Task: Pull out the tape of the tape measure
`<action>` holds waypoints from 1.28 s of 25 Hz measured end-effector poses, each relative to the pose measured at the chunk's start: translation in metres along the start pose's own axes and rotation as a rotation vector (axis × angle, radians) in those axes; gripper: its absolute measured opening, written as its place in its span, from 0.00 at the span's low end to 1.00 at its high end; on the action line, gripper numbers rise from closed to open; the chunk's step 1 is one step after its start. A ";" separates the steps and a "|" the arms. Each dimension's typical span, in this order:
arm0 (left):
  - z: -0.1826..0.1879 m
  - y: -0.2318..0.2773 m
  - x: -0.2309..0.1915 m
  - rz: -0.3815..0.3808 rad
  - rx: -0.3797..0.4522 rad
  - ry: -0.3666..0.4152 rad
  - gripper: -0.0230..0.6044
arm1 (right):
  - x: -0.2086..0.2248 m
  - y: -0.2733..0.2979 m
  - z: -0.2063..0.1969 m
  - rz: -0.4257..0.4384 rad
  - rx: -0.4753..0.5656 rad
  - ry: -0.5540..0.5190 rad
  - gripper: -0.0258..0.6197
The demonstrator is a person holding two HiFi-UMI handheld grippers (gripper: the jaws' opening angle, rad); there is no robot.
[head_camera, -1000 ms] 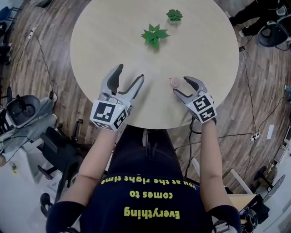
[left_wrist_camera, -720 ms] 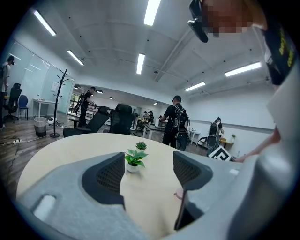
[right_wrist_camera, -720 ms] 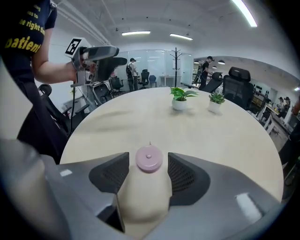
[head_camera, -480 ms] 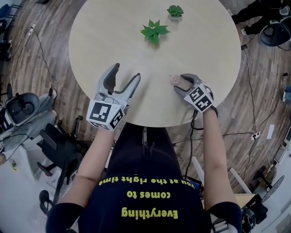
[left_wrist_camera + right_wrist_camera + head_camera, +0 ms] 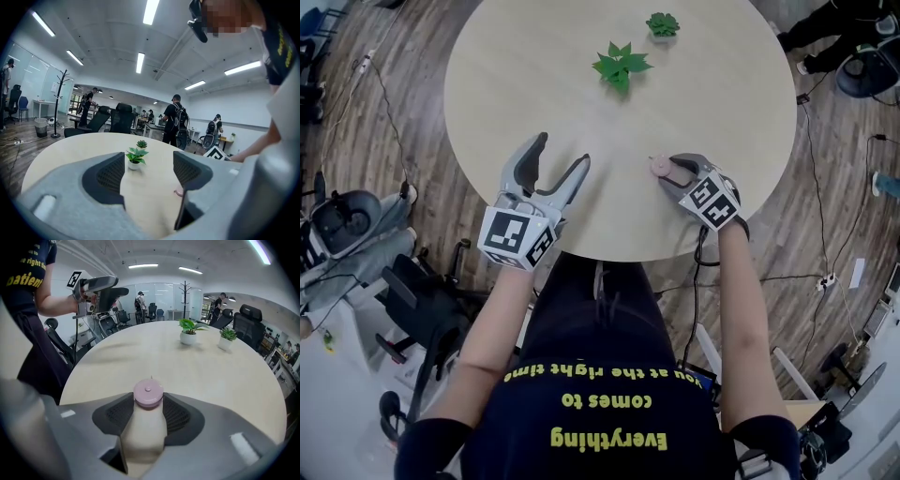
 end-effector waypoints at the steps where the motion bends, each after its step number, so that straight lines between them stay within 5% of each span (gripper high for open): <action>1: 0.000 0.000 0.001 -0.008 0.001 0.001 0.57 | -0.001 -0.003 0.003 0.004 0.003 0.001 0.36; 14: 0.009 -0.004 0.031 -0.248 -0.027 0.056 0.54 | -0.034 -0.078 0.085 0.147 0.238 0.016 0.35; 24: 0.032 -0.015 0.093 -0.647 -0.050 0.196 0.54 | -0.065 -0.151 0.156 0.246 0.357 -0.109 0.35; 32: 0.041 -0.022 0.116 -0.851 -0.063 0.219 0.48 | -0.090 -0.173 0.175 0.333 0.362 -0.182 0.35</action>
Point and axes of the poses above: the fingertips, and each gripper's own axes: y forward along the fingers, x to its right, z out of its top, the point moved 4 cm from there along -y, backward along the fingers, and after that the axes turned 2 degrees about -y, right-handed, at the moved point
